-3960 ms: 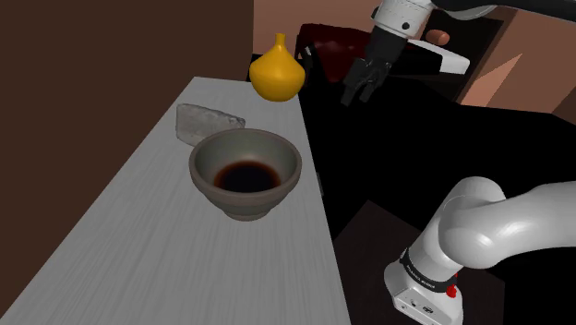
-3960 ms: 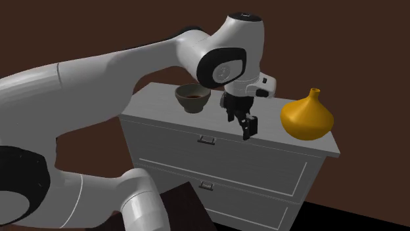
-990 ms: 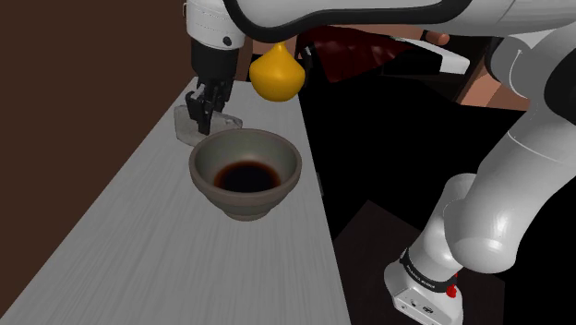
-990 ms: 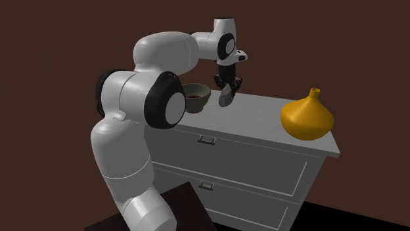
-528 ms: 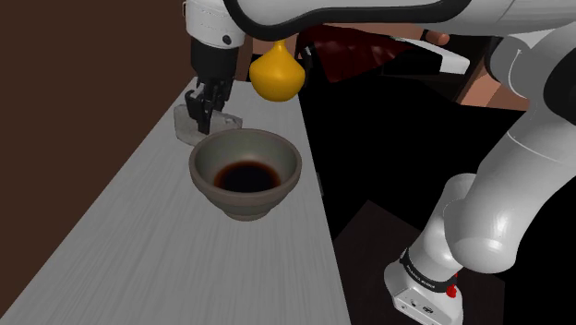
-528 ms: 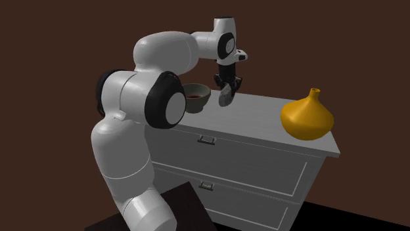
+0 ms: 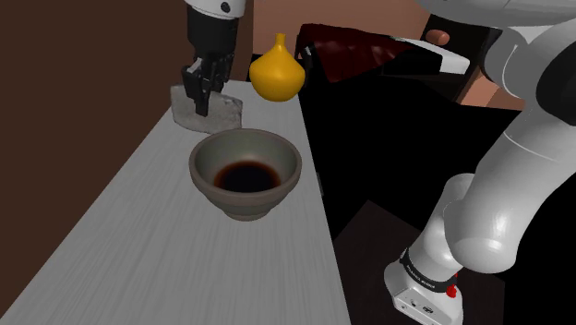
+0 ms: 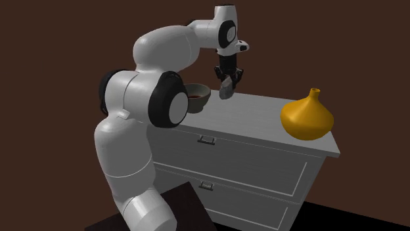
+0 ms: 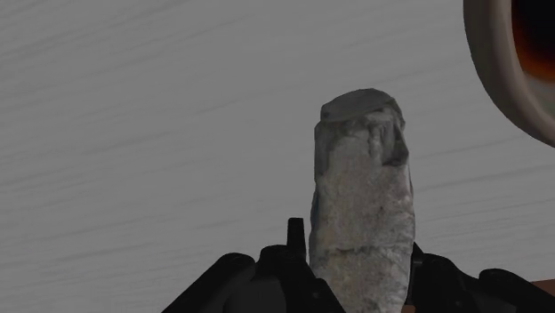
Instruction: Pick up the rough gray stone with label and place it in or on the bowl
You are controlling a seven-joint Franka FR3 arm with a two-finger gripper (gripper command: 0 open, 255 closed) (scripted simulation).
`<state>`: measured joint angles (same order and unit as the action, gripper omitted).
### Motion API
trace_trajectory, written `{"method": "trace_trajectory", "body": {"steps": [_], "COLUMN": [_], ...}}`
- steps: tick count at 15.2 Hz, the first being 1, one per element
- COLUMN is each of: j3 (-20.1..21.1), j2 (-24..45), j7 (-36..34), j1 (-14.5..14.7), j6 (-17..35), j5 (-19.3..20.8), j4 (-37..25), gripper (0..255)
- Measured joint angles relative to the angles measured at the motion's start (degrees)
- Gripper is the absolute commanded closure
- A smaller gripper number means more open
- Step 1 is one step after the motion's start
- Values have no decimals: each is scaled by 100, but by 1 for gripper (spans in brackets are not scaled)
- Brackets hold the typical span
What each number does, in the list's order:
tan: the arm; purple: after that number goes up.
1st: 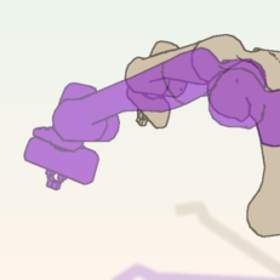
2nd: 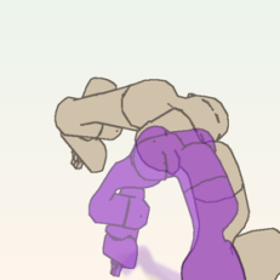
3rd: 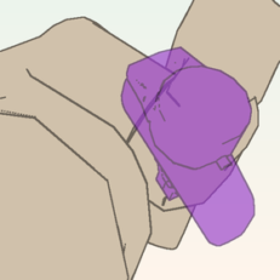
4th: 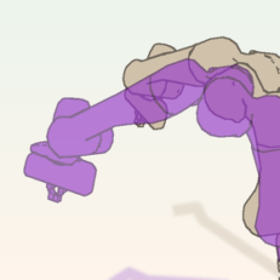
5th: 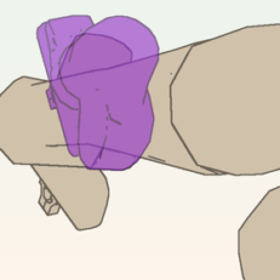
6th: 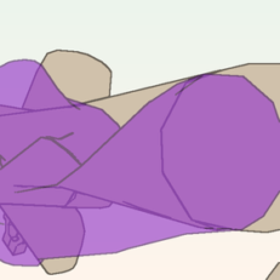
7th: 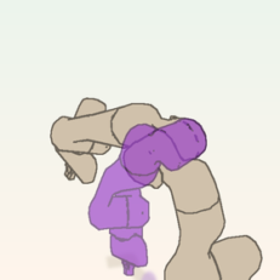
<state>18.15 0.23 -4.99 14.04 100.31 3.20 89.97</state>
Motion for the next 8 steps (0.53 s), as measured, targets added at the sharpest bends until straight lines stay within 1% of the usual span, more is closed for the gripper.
{"method": "trace_trajectory", "body": {"steps": [8], "j3": [36], "j2": [227], "j7": [-28], "j1": [42], "j6": [-684], "j5": [80], "j4": [-898], "gripper": [255]}}
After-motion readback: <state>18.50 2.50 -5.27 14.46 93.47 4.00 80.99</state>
